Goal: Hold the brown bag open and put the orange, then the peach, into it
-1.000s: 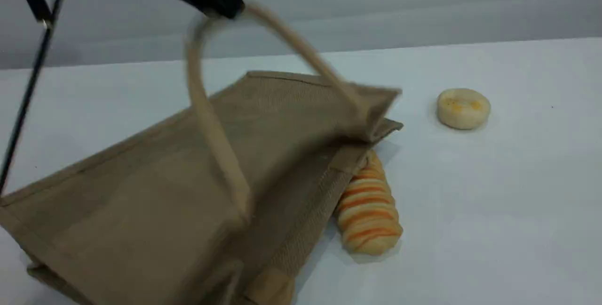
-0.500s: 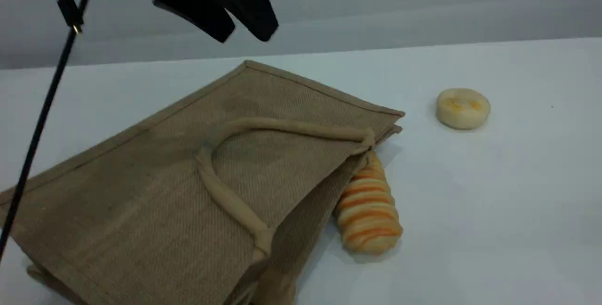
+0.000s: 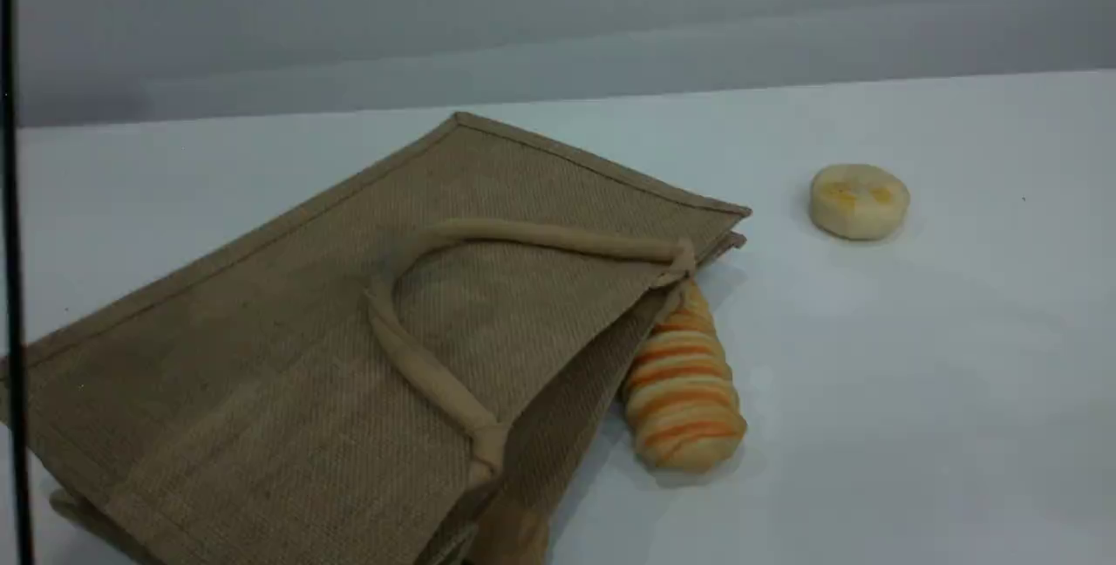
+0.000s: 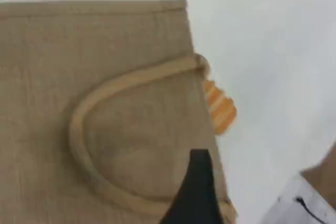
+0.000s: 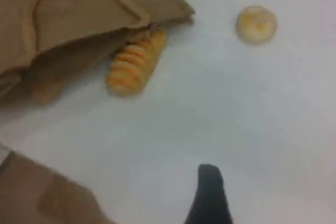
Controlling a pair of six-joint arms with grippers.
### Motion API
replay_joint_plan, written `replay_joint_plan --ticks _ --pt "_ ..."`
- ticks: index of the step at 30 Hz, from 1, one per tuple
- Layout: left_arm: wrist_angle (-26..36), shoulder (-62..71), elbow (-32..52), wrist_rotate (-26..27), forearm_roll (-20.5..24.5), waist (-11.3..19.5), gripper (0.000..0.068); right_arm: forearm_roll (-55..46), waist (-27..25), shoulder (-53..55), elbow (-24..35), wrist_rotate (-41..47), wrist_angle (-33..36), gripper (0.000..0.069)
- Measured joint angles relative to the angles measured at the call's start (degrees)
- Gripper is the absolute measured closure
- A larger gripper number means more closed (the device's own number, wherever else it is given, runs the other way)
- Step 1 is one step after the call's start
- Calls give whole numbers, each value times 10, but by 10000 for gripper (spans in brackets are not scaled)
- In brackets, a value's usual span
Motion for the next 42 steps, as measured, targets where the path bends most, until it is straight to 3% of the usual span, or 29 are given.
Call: replay_joint_plan --ticks 5,14,19,31,42 --pt "42 -33 0 -17 43 -45 101 -3 0 -14 56 1 -30 220" --pt "61 -40 1 -122 187 -151 103 -6 0 -13 58 1 -46 220" --pt "64 -40 1 -132 208 -189 103 -6 0 -13 58 1 -44 220" --pt "61 -77 29 -131 189 -189 118 -5 0 -13 59 -1 -44 220" --pt "56 -259 215 -201 184 -189 141 -5 0 -13 59 -1 -44 220"
